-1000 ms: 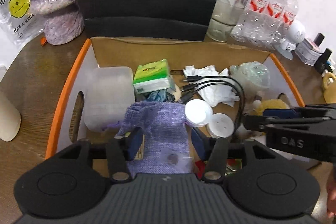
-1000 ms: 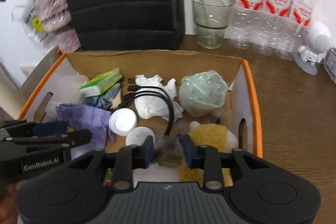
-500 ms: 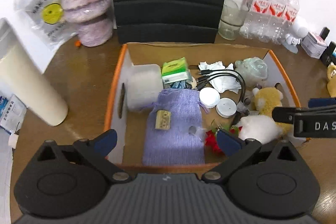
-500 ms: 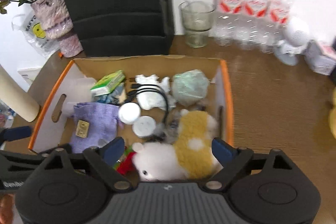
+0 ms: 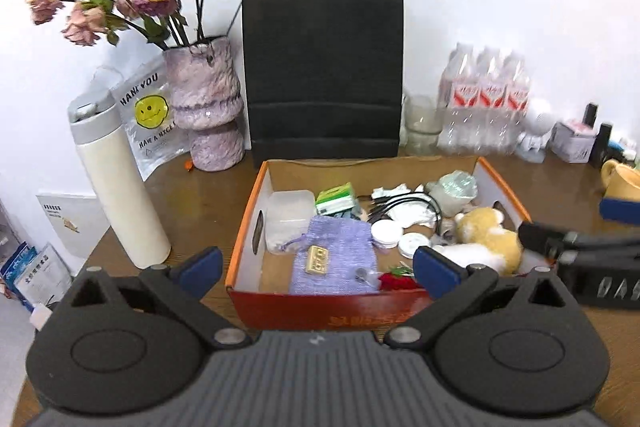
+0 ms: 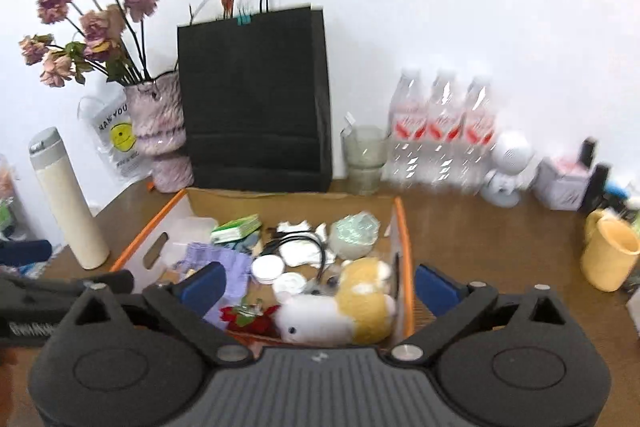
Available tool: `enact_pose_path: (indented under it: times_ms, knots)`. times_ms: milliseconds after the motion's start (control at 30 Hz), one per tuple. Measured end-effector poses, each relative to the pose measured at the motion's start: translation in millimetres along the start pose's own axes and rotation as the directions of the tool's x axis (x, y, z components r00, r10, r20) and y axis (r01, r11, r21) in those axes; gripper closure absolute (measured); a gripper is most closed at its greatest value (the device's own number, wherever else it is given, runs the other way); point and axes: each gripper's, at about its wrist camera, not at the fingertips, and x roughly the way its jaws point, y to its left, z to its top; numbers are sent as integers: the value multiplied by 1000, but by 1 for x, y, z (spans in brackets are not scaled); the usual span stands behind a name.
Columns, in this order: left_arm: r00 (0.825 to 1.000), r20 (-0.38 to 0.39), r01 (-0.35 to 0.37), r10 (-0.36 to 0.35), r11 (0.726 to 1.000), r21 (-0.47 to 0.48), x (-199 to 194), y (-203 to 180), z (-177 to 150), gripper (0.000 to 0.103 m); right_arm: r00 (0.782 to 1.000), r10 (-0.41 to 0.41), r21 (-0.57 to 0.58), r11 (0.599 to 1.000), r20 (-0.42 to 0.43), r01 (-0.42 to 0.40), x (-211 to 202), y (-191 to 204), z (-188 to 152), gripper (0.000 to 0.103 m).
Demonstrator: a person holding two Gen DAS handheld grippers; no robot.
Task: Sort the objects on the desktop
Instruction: 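Move both tools back toward the white bottle cap and black USB stick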
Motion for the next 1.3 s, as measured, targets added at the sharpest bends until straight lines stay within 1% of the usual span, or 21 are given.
enact_pose_path:
  times_ms: [100,167,267,367,433,500,567,633,667,733,800,867,933,967,1033,1067,1133,1200,1233,1300]
  knots:
    - [997,80,-13,11,1000,18,-14,0,-19,0,1000,14,-17,1000,18,-14,-10,3,-21,2]
    - [993,117,-12,12,1000,1,-24,4,-35,0,999,18,-26,1000,45,-17,-22,6,-37,2]
    - [993,113,28,-25,999,-28,-37,12,-60,0,996,41,-27,999,82,-39,-41,10,-62,1]
    - [992,118,46,-44,999,-15,-55,18,-91,0,997,47,-29,999,64,-45,-54,13,-91,1]
    - [992,115,44,-43,999,-11,-67,27,-117,0,998,42,1,999,48,-42,-66,11,-118,1]
    - [995,87,55,-51,998,-42,-77,38,-144,0,998,56,37,998,32,-58,-78,8,-145,1]
    - [996,3,88,-89,992,-95,-83,47,-170,0,997,76,86,994,-9,-75,-91,3,-174,1]
    - [990,-76,106,-118,984,-146,-88,50,-188,0,995,89,120,989,-43,-83,-102,0,-198,2]
    - [988,-94,104,-120,982,-158,-92,49,-195,0,995,92,126,988,-47,-85,-108,0,-208,2]
    - [986,-94,124,-139,981,-147,-101,44,-205,0,994,98,134,987,-40,-92,-120,1,-218,2]
    - [987,-88,124,-134,986,-112,-106,39,-208,0,994,111,130,986,-18,-108,-130,5,-222,2]
    - [991,-76,101,-107,992,-79,-107,36,-205,0,993,122,116,986,-5,-120,-132,8,-220,3]
    - [995,-56,80,-85,994,-78,-107,37,-202,0,993,121,95,988,-8,-120,-128,12,-217,5]
    - [995,-50,78,-82,994,-81,-106,38,-201,0,993,120,89,989,-17,-118,-124,13,-214,7]
    - [995,-48,81,-85,993,-89,-104,40,-199,0,989,142,80,987,-30,-139,-113,17,-208,12]
    - [995,-46,80,-85,993,-89,-101,41,-197,0,987,155,67,986,-37,-153,-106,20,-205,15]
    - [995,-57,73,-78,994,-82,-92,42,-192,0,986,157,28,987,-54,-156,-88,28,-196,20]
    - [995,-68,69,-74,994,-82,-82,41,-184,0,986,155,5,988,-61,-155,-64,34,-181,21]
    - [995,-57,78,-83,994,-82,-80,41,-182,0,986,154,8,988,-63,-154,-53,35,-173,27]
    - [995,-31,97,-100,992,-79,-75,39,-175,1,984,159,20,987,-82,-158,-25,37,-157,34]
